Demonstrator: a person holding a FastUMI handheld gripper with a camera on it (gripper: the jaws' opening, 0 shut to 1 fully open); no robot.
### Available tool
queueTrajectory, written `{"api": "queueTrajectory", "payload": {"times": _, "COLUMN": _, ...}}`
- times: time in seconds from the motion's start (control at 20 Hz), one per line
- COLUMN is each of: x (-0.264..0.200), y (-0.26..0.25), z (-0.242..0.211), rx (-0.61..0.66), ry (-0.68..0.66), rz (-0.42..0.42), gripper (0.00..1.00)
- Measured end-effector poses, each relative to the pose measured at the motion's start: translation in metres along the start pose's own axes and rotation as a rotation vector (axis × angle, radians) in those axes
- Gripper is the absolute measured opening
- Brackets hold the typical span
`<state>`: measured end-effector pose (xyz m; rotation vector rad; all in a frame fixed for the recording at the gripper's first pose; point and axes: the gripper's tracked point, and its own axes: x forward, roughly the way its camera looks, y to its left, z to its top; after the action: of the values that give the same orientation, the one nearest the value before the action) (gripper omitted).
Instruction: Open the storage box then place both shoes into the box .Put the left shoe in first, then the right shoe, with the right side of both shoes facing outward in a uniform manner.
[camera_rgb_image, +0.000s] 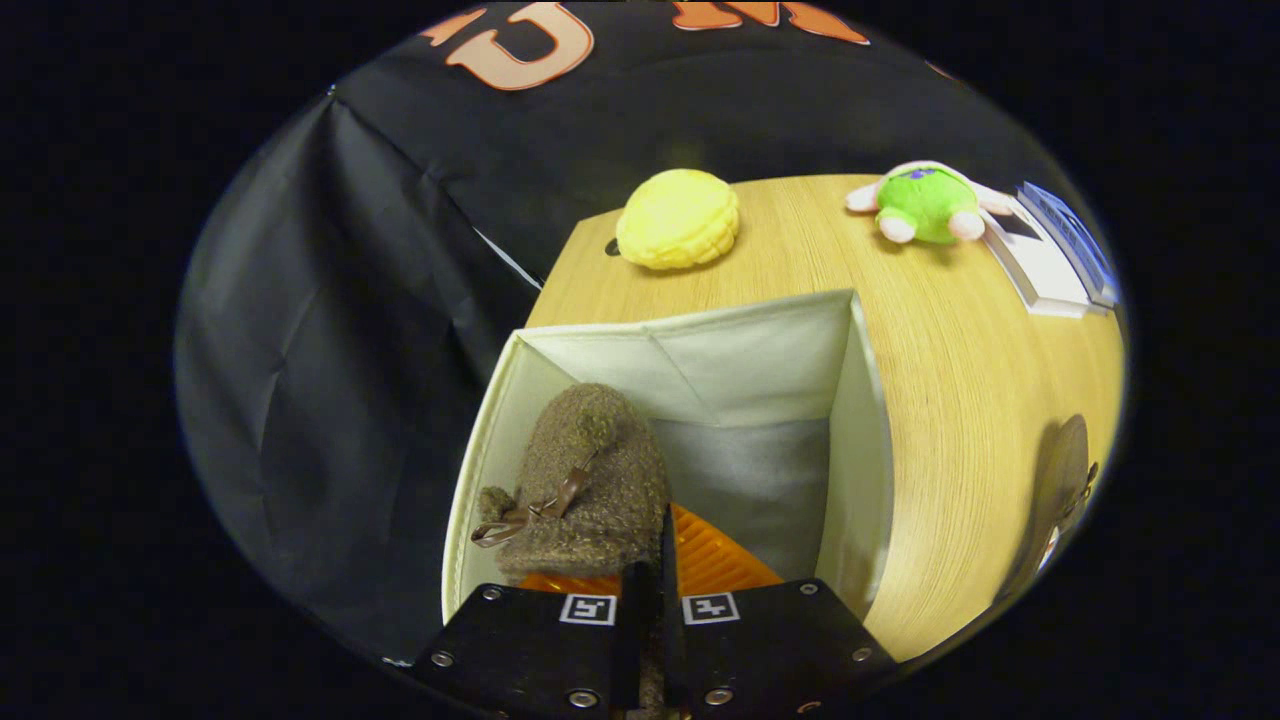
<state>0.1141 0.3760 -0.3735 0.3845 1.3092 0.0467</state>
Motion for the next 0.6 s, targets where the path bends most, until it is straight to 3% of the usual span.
{"api": "queueTrajectory", "payload": {"times": 0.2, "x": 0.013, "y": -0.015, "z": -0.002, "rx": 0.136, "ry": 0.025, "rz": -0.037, "gripper": 0.11}}
{"api": "queueTrajectory", "payload": {"times": 0.4, "x": 0.016, "y": 0.000, "z": -0.014, "rx": 0.183, "ry": 0.067, "rz": 0.027, "gripper": 0.16}}
{"api": "queueTrajectory", "payload": {"times": 0.5, "x": 0.004, "y": 0.022, "z": -0.025, "rx": 0.157, "ry": 0.113, "rz": 0.128, "gripper": 0.30}}
{"api": "queueTrajectory", "payload": {"times": 0.6, "x": -0.014, "y": 0.035, "z": -0.020, "rx": 0.129, "ry": 0.079, "rz": 0.202, "gripper": 0.51}}
